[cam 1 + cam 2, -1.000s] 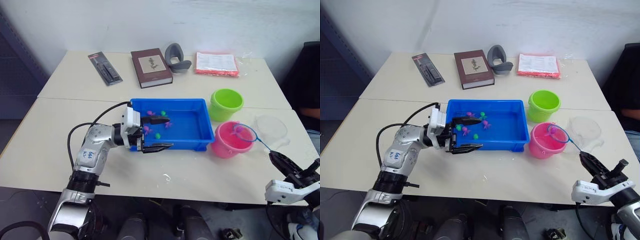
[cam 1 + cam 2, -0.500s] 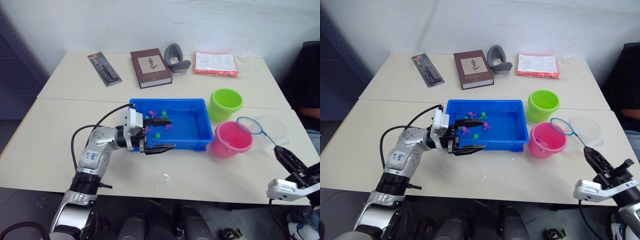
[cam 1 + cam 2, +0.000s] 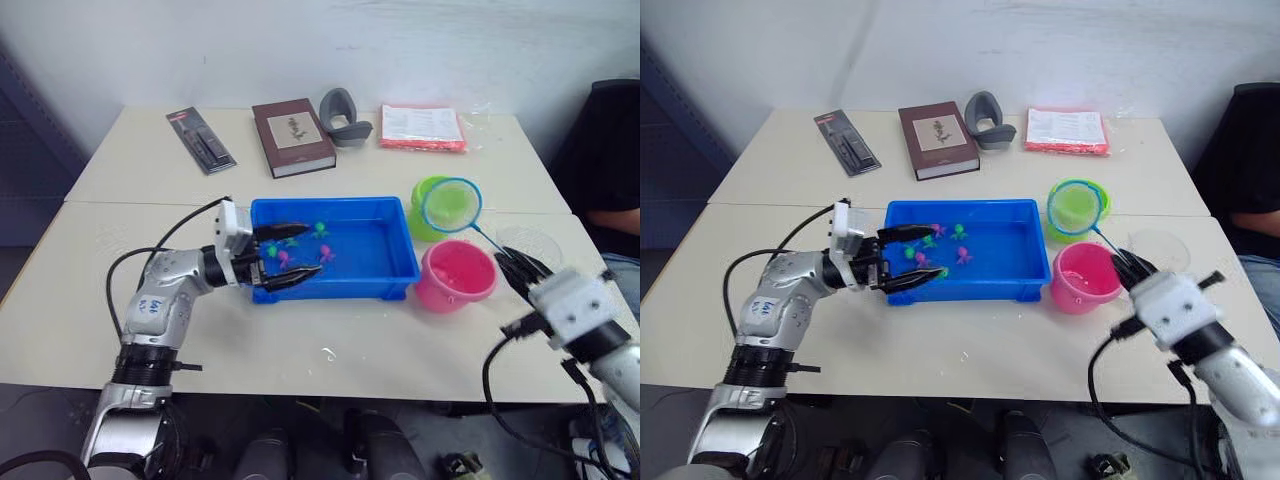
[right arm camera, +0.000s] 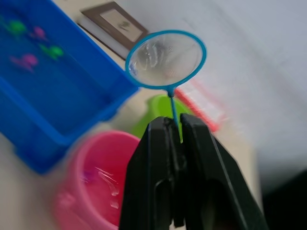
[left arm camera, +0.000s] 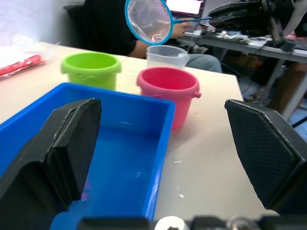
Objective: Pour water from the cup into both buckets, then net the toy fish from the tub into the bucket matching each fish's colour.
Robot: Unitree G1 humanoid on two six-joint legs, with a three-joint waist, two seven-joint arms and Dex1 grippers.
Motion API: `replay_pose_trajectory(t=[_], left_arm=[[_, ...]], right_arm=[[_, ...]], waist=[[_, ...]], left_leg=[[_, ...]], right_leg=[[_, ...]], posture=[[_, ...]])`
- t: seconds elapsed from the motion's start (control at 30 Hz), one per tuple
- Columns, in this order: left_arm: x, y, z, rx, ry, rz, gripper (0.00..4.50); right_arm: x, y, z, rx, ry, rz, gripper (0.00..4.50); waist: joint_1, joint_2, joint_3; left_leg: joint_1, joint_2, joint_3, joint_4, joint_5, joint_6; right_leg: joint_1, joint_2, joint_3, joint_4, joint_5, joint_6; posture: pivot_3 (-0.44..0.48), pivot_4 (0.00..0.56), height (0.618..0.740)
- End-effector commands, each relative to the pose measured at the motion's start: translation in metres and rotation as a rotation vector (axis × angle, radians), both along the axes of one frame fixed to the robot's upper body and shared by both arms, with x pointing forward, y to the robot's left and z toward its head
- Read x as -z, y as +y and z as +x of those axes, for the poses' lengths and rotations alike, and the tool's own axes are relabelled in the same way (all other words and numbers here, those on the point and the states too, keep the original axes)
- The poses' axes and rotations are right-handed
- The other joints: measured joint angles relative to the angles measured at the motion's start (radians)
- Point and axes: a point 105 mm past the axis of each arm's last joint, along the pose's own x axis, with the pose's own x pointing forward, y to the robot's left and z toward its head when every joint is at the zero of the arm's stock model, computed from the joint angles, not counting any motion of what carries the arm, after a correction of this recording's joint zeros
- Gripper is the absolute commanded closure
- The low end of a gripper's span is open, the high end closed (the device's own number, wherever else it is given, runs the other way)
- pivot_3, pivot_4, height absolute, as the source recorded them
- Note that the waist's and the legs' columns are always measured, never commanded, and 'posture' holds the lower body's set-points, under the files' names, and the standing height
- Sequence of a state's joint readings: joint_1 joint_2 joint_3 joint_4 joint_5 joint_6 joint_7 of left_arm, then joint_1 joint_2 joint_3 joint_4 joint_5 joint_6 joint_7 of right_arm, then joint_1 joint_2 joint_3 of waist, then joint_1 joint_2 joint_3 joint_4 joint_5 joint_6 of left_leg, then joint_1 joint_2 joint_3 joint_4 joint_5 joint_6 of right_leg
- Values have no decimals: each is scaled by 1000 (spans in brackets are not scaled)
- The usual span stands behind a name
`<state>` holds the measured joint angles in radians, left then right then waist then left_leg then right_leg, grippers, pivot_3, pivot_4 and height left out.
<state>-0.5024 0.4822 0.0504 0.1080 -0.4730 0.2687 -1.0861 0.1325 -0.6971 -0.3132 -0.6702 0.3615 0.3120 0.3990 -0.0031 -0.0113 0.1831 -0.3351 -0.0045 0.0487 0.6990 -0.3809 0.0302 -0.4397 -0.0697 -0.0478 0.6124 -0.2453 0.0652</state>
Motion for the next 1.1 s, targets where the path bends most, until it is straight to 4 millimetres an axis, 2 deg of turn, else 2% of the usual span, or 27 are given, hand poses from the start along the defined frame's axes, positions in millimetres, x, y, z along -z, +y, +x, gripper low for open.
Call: replay_pose_trajectory(t=[0.03, 0.07, 0.13, 0.27, 0.37, 0.5, 0.7, 0.97, 1.1], left_arm=[[-7, 32, 4, -92, -3, -13, 53], [-7, 36, 4, -104, 0, -9, 53], [-6, 50, 4, -145, 15, 6, 53], [-7, 68, 5, -209, 18, 7, 53], [-5, 73, 1, -225, 25, 12, 53], [-3, 74, -3, -224, 46, 23, 53], [0, 72, -14, -158, 57, 119, 53], [3, 69, -19, -117, 63, 181, 53], [4, 68, -19, -112, 62, 192, 53]], right_arm=[[-6, 32, 10, -130, 125, 173, 4500], [-6, 36, 13, -134, 148, 190, 4500], [12, 38, 27, -78, 288, 90, 4500], [5, 47, 44, -106, 309, 92, 4500], [12, 56, 55, -144, 402, 52, 4500], [30, 59, 66, -135, 560, -86, 4500], [42, 63, 79, -169, 571, -295, 4500], [52, 85, 88, -260, 585, -317, 4500], [42, 93, 94, -274, 555, -212, 4500]], waist=[[1, 0, 0], [3, 0, 0], [8, 0, 0], [9, 0, 0], [5, 0, 0], [1, 0, 0], [0, 0, 0], [0, 0, 0], [-1, 0, 0]], left_leg=[[0, 0, 0, 0, 0, 0], [-1, 0, -1, -1, 0, 0], [-4, 0, -2, -1, 0, -1], [-7, -1, -2, 0, 0, -1], [-8, -2, -3, 0, -1, 0], [-9, -2, -3, 0, -1, 0], [-14, -2, -3, 1, -1, 0], [-18, -2, -4, 1, -1, 0], [-19, -2, -3, 1, 0, 0]], right_leg=[[-1, 0, -1, 0, 0, -1], [-2, -1, -1, 0, -1, -1], [-4, -2, -3, 1, -1, -2], [-5, -3, -4, -1, -1, -2], [-5, -4, -5, -1, -1, -1], [-6, -4, -5, -1, 0, 0], [-9, -4, -6, -1, 0, 0], [-14, -4, -8, -1, 0, 1], [-14, -3, -8, 0, 0, 1]], posture=[[0, 150, 740], [0, 150, 740], [0, 150, 740], [0, 150, 740], [0, 150, 740], [0, 150, 740], [0, 150, 740], [0, 150, 740], [0, 150, 740]])
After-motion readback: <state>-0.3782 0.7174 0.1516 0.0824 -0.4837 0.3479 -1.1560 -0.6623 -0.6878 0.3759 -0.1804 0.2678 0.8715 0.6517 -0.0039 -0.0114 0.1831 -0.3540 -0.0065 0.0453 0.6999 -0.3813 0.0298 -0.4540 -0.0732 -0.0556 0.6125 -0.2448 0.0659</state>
